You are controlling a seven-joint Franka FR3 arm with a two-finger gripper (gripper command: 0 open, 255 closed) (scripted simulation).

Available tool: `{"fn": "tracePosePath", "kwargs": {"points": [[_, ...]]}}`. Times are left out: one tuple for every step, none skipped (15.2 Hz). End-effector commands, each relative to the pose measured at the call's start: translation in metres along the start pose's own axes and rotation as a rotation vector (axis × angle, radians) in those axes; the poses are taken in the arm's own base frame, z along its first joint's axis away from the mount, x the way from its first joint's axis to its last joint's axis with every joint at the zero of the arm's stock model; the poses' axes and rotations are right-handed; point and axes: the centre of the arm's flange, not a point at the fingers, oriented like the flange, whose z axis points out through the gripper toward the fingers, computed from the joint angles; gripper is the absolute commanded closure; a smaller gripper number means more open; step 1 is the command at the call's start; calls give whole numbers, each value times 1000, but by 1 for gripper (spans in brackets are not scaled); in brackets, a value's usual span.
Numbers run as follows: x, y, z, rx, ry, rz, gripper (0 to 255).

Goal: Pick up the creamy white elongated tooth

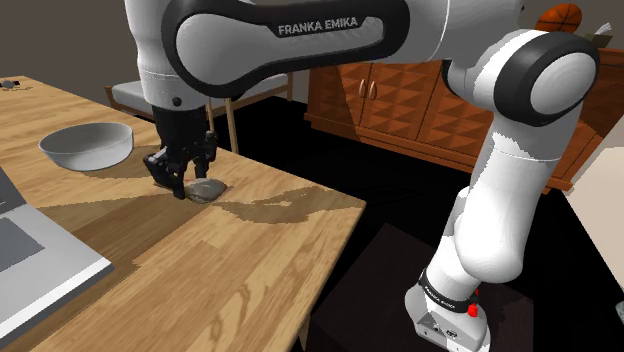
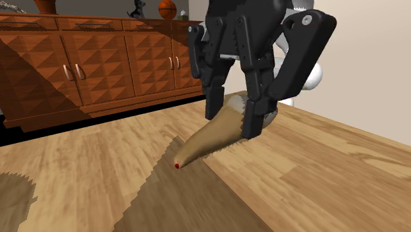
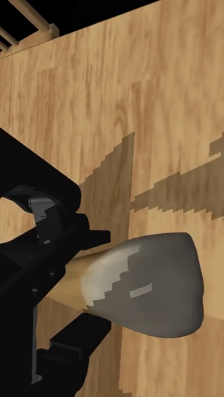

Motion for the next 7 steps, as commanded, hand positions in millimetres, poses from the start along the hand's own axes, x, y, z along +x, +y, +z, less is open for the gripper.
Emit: {"fn": "tracePosePath", "kwargs": {"points": [[0, 0, -9, 0, 0, 0, 255], [0, 0, -14, 0, 0, 0, 255], [1, 0, -20, 0, 0, 0, 255], [1, 0, -25, 0, 0, 0, 255], [1, 0, -30, 0, 0, 0, 255], [1, 0, -31, 0, 0, 0, 255], [1, 0, -31, 0, 0, 0, 255]]}}
